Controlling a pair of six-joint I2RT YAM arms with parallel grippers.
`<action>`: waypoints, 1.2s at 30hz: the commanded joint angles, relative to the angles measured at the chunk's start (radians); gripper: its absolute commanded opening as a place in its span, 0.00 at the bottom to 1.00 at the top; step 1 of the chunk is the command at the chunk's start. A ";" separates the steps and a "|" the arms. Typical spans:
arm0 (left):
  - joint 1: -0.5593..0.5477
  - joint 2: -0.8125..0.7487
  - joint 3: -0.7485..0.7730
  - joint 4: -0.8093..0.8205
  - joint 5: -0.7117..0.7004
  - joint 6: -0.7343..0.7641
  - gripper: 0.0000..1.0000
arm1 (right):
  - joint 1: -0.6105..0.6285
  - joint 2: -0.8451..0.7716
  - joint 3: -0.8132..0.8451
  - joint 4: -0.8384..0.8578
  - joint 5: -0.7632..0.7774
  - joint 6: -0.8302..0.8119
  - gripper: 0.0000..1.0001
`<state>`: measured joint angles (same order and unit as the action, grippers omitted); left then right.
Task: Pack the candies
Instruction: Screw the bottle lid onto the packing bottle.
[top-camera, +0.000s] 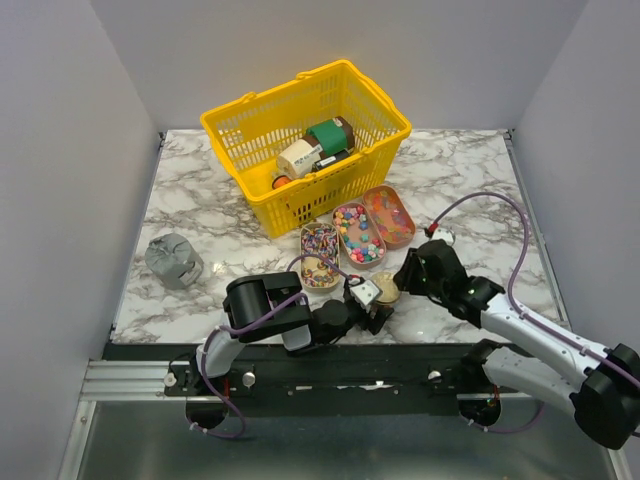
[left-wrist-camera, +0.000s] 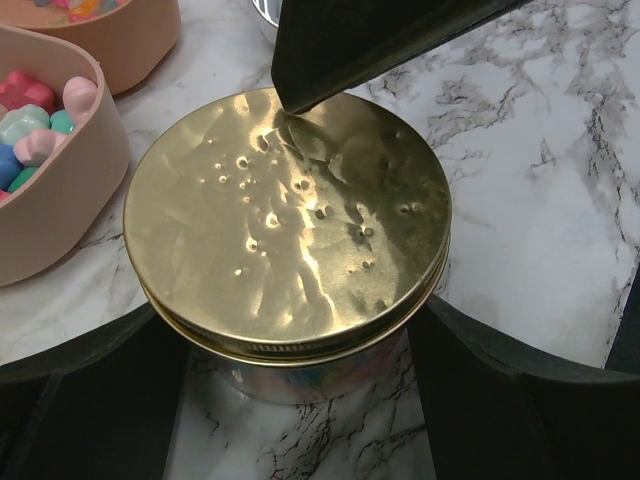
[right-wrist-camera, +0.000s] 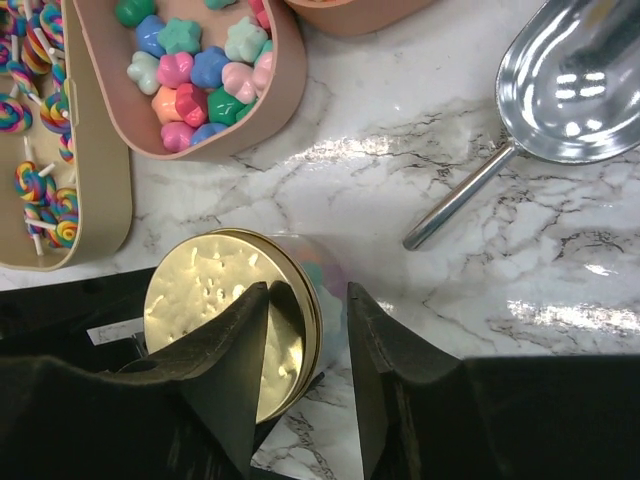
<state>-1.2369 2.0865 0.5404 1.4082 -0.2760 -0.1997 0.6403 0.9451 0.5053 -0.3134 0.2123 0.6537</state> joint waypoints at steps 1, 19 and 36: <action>-0.004 0.038 -0.008 -0.068 0.031 -0.032 0.68 | 0.001 0.029 -0.033 0.066 -0.016 -0.011 0.43; -0.004 0.023 0.119 -0.344 -0.147 -0.010 0.68 | 0.001 -0.153 -0.211 -0.055 -0.250 0.116 0.09; -0.003 0.038 0.171 -0.442 -0.158 -0.024 0.68 | 0.001 -0.371 -0.185 -0.228 -0.312 0.144 0.01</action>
<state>-1.2648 2.0666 0.6979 1.1282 -0.4122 -0.1810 0.6048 0.5861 0.3077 -0.3447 0.1238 0.7708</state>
